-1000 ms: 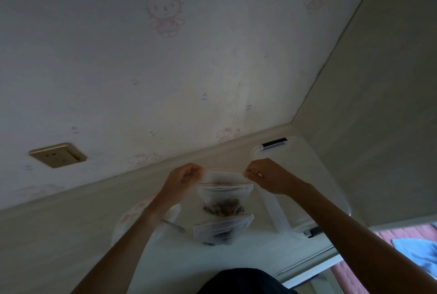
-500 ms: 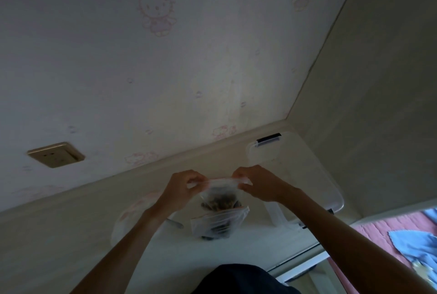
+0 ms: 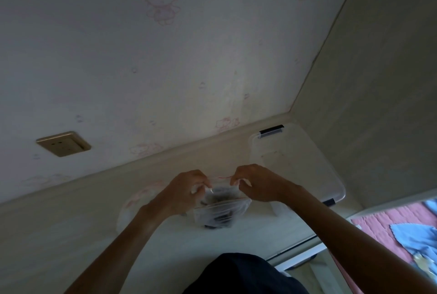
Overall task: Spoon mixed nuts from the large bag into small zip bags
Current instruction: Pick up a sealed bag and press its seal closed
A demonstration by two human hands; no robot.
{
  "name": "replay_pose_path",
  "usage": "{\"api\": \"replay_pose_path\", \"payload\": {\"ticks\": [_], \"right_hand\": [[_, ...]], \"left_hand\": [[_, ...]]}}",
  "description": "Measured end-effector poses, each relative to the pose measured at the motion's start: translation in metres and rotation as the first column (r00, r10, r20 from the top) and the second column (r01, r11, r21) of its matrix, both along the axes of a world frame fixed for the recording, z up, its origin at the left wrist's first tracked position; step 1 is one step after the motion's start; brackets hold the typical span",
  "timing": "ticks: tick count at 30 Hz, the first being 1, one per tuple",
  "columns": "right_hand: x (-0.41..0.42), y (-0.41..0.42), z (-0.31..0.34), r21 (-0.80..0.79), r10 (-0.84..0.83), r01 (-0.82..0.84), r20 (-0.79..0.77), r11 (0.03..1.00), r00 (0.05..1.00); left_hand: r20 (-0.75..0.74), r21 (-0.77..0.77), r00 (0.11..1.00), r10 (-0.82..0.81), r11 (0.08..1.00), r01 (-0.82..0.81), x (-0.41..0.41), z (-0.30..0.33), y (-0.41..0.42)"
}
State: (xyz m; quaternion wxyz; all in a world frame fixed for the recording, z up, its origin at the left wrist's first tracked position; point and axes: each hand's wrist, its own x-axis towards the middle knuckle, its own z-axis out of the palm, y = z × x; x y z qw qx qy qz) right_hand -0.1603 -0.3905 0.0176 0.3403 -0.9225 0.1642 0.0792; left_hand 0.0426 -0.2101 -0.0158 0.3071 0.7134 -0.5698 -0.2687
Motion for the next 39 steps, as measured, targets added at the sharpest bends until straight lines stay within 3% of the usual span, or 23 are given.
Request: {"api": "replay_pose_path", "payload": {"ticks": [2, 6, 11, 13, 17, 21, 24, 28, 31, 39], "right_hand": [[-0.005, 0.001, 0.002, -0.005, 0.053, -0.053, -0.056, 0.999, 0.997], [-0.012, 0.01, 0.0, -0.182, 0.166, -0.191, -0.14, 0.965, 0.976], [-0.016, 0.024, -0.006, -0.326, 0.195, -0.234, -0.147, 0.916, 0.97], [-0.017, 0.027, -0.007, -0.31, 0.153, -0.183, -0.119, 0.933, 0.981], [-0.019, 0.027, -0.009, -0.201, 0.005, -0.007, -0.012, 0.98, 1.0], [-0.021, 0.023, -0.007, -0.03, -0.148, 0.154, 0.142, 0.988, 0.979], [-0.024, 0.019, -0.002, 0.119, -0.27, 0.248, 0.229, 0.961, 0.935], [-0.033, 0.016, 0.018, 0.45, -0.516, 0.379, 0.233, 0.809, 0.824], [-0.044, 0.012, 0.043, 0.611, -0.62, 0.356, 0.294, 0.707, 0.727], [-0.079, -0.056, 0.125, 0.739, -0.757, 0.278, 0.452, 0.614, 0.472]], "left_hand": [[0.034, 0.086, 0.998, -0.047, 0.995, 0.044, -0.006, 0.009, 0.007], [0.338, 0.247, 0.919, -0.201, 0.962, 0.12, -0.024, 0.008, 0.02], [0.343, 0.099, 0.934, -0.102, 0.992, 0.071, -0.038, -0.013, 0.029], [0.291, 0.05, 0.954, -0.073, 0.997, 0.061, -0.037, -0.016, 0.028], [0.043, 0.055, 0.998, 0.042, 0.998, -0.044, -0.03, -0.014, 0.028], [-0.177, 0.032, 0.966, 0.19, 0.982, -0.187, -0.028, -0.005, 0.022], [-0.224, -0.016, 0.95, 0.22, 0.973, -0.229, -0.025, 0.012, 0.013], [-0.383, -0.049, 0.886, 0.262, 0.952, -0.303, -0.023, 0.045, -0.003], [-0.522, -0.076, 0.814, 0.254, 0.937, -0.341, -0.032, 0.078, -0.018], [-0.657, -0.214, 0.746, 0.115, 0.92, -0.33, -0.075, 0.168, -0.096]]}}
